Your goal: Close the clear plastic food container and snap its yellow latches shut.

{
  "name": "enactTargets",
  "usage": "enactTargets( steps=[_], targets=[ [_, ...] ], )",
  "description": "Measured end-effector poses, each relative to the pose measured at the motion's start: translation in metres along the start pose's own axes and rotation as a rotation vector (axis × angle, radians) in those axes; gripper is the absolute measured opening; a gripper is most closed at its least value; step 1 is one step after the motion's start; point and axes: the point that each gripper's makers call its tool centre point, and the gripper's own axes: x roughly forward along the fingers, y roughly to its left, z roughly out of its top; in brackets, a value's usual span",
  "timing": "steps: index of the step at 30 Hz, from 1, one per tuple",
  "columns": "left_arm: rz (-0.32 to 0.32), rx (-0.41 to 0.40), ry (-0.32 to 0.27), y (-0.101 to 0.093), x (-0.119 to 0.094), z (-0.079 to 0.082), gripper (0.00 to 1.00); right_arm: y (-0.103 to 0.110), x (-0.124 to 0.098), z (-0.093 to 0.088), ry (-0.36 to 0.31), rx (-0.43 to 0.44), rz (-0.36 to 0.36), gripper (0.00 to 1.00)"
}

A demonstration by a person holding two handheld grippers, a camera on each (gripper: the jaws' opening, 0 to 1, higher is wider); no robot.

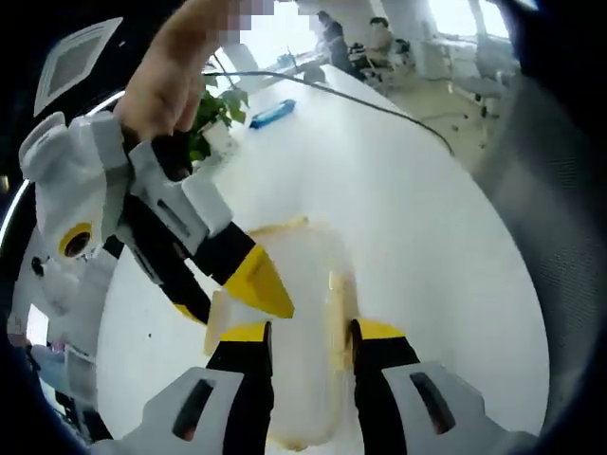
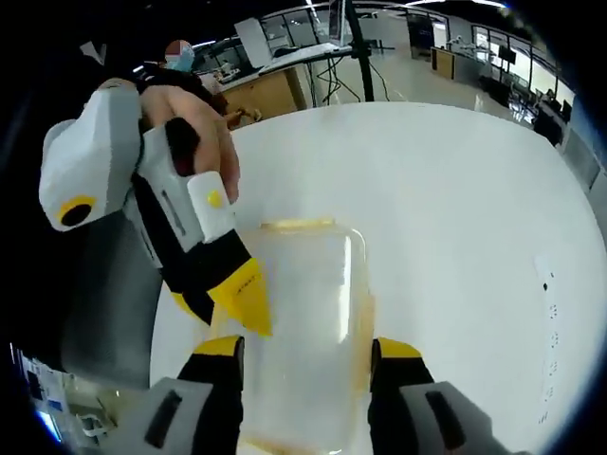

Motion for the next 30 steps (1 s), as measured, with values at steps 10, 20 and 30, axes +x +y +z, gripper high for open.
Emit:
enactTargets(
  steps=[10,20,30],
  targets=[
    [0.057,-0.008,0.060,0.013,-0.003,-0.010,0.21,0.000,0.004,-0.003,0.081,-0.004,0.038,0.47],
    [0.004,-0.029,-0.005,0.001,0.002,0.002,0.26,0.005,0.006,-0.001,0.097,-0.046,0.081,0.49],
    [-0.029,-0.011,0.006,-0.009,-0.002,0.009,0.27,0.012,0.004,0.002,0.120,-0.077,0.080,0.58]
  ],
)
